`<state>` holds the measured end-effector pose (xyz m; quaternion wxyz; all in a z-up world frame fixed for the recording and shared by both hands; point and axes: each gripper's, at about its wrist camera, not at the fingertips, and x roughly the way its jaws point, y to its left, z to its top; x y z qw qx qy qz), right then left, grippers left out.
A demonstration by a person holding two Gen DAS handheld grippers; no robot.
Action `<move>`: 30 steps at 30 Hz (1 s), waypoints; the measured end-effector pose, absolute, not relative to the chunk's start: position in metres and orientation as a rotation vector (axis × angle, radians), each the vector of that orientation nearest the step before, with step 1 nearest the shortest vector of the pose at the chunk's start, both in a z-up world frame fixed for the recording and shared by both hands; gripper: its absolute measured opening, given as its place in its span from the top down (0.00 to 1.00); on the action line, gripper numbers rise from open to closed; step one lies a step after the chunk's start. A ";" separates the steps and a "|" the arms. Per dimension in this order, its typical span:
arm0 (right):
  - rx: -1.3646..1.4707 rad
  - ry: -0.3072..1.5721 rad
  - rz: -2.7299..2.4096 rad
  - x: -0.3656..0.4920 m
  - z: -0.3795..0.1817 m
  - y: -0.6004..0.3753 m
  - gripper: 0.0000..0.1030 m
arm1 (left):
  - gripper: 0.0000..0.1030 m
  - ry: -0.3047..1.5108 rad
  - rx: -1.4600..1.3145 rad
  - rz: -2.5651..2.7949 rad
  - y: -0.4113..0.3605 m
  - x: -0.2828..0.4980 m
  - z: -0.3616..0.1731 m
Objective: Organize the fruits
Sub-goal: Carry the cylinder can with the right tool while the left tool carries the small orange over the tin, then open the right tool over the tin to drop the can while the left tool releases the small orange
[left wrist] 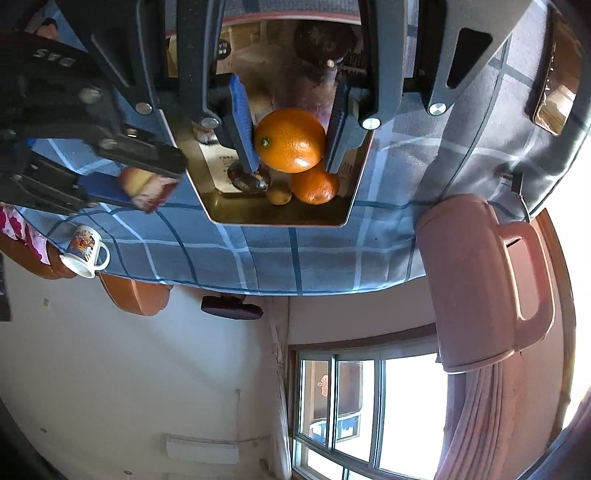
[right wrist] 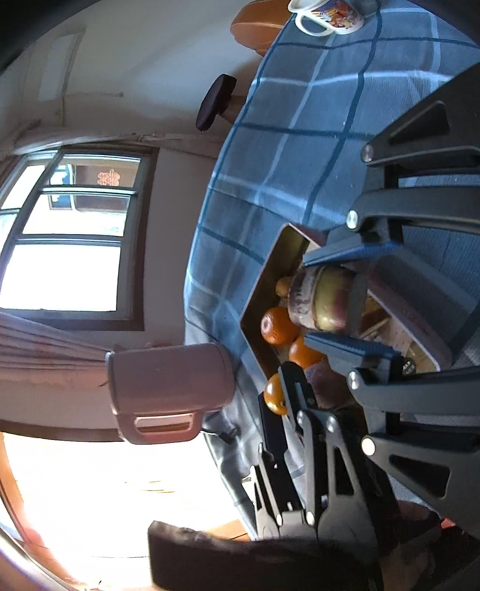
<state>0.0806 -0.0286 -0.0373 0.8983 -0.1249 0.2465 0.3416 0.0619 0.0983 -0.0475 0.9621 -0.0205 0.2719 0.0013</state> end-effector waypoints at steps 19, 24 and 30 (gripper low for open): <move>-0.315 0.574 0.734 0.085 -0.060 0.003 0.60 | 0.62 0.549 -0.030 0.033 0.113 0.051 -0.054; -0.323 0.584 0.727 0.085 -0.065 0.002 0.48 | 0.62 0.557 -0.015 0.045 0.114 0.048 -0.057; -0.284 0.562 0.714 0.082 -0.058 -0.011 0.29 | 0.43 0.543 -0.028 0.058 0.116 0.043 -0.051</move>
